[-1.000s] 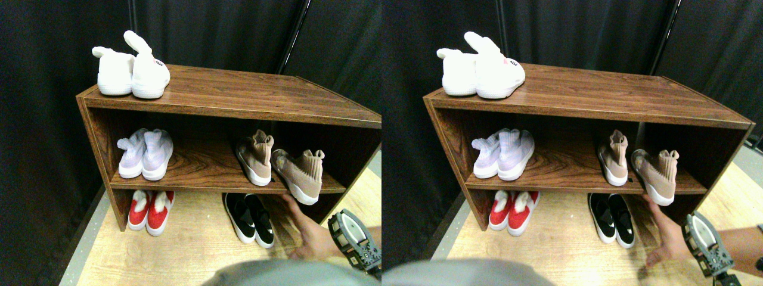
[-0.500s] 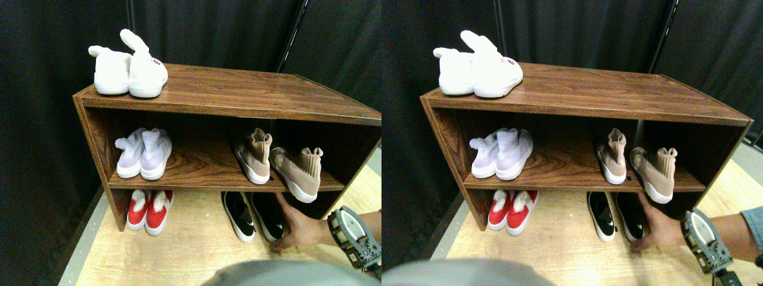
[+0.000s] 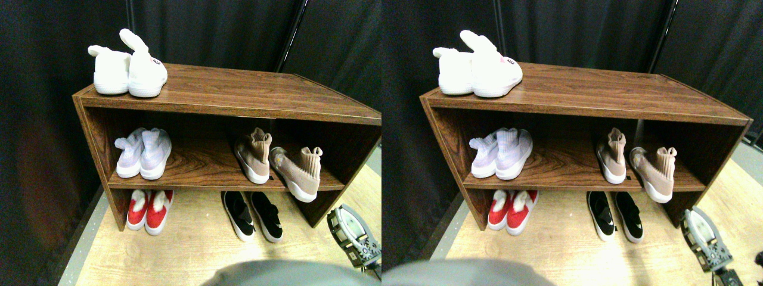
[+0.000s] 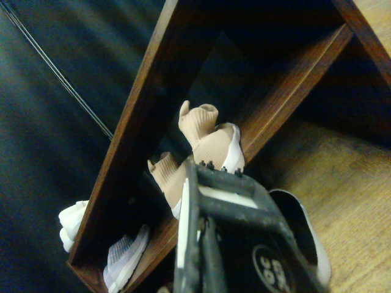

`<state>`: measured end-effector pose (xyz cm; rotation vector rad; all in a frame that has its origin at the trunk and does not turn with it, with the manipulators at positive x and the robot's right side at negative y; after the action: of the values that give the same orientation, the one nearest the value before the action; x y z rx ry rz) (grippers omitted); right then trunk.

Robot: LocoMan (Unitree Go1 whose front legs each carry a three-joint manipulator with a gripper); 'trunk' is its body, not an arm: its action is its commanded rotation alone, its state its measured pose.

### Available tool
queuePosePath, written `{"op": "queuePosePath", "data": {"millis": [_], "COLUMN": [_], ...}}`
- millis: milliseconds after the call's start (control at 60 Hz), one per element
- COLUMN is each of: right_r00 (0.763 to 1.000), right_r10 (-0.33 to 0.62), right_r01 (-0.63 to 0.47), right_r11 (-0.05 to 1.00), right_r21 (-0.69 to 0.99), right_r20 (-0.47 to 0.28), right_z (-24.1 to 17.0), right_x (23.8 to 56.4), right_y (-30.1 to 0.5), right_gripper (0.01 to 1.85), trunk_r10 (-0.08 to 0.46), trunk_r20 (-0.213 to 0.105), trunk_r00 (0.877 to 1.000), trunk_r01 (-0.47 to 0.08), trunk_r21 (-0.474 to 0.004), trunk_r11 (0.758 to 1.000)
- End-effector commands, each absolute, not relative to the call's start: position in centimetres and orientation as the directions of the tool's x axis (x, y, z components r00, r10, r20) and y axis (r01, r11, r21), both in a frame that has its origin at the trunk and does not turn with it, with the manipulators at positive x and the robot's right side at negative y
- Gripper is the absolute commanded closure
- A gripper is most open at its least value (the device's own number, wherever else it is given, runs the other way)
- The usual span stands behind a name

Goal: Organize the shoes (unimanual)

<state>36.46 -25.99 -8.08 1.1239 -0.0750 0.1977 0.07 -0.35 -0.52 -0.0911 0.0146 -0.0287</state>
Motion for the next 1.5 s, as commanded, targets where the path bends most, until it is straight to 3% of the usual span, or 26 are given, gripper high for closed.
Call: {"op": "queuePosePath", "data": {"millis": [17,67,83,133,183,267,283,600,800,1167,1500], "right_r00": [0.973,0.975,0.976,0.981,0.978,0.98,0.983,0.994,0.999,0.999,1.0], "right_r10": [0.123,0.118,0.124,0.111,0.12,0.107,0.085,0.051,0.023,0.031,0.012], "right_r01": [-0.229,-0.215,-0.21,-0.184,-0.206,-0.2,-0.186,-0.109,-0.053,-0.025,-0.003], "right_r11": [0.406,0.332,0.301,0.289,0.401,0.417,0.422,0.41,0.343,0.262,0.291], "right_r21": [0.885,0.918,0.93,0.939,0.893,0.887,0.887,0.906,0.938,0.965,0.957], "right_r20": [0.195,0.186,0.181,0.158,0.172,0.17,0.166,0.096,0.048,0.017,-0.001], "right_z": [-7.4,-7.3,-7.3,-7.0,-7.0,-7.1,-7.1,-8.0,-8.6,-9.5,-10.3], "right_x": [36.4,36.4,36.4,36.3,36.3,36.6,36.9,39.4,41.5,45.2,47.9], "right_y": [-25.8,-25.9,-25.9,-25.6,-25.5,-25.5,-25.3,-24.8,-24.5,-24.4,-23.6], "right_gripper": [1.8,1.76,1.66,0.84,0.33,0.14,0.02,0.01,0.01,0.07,0.1], "trunk_r10": [-0.036,-0.036,-0.036,-0.036,-0.038,-0.038,-0.038,-0.036,-0.029,-0.016,-0.008], "trunk_r20": [-0.002,-0.002,-0.002,-0.002,-0.001,-0.001,-0.001,-0.004,-0.002,-0.001,-0.002], "trunk_r00": [0.999,0.999,0.999,0.999,0.999,0.999,0.999,0.999,1.0,1.0,1.0], "trunk_r01": [0.035,0.035,0.035,0.035,0.038,0.038,0.038,0.035,0.029,0.016,0.008], "trunk_r21": [-0.105,-0.105,-0.105,-0.105,-0.103,-0.103,-0.103,-0.102,-0.106,-0.112,-0.114], "trunk_r11": [0.994,0.994,0.994,0.994,0.994,0.994,0.994,0.994,0.994,0.994,0.993]}}
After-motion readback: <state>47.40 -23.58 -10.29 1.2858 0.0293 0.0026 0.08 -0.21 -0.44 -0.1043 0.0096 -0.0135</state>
